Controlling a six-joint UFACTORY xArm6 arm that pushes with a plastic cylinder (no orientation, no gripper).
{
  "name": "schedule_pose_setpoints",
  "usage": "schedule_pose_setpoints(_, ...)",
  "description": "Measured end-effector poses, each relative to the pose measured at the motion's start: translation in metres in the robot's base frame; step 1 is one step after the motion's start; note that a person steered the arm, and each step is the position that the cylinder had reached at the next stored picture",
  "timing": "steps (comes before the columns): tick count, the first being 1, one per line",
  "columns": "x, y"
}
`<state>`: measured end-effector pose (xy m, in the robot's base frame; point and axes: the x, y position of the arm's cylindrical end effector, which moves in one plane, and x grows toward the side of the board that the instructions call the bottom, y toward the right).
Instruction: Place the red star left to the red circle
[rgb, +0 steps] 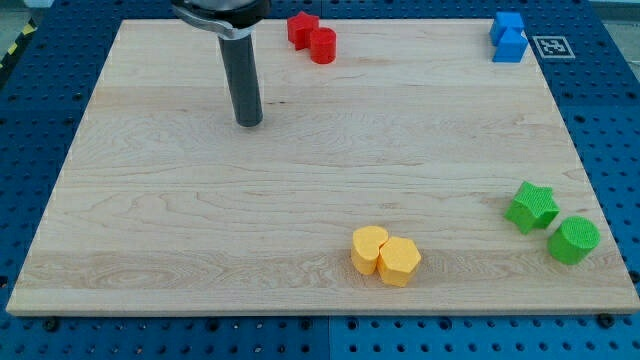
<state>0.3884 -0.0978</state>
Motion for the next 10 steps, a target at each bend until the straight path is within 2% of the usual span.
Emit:
schedule_pose_setpoints(2, -0.059, -0.05)
schedule_pose_setpoints(4, -0.162, -0.058)
schedule_pose_setpoints(6, -0.196, -0.045)
schedule_pose_setpoints(8, -0.197, -0.018)
schedule_pose_setpoints(10, -0.196, 0.042)
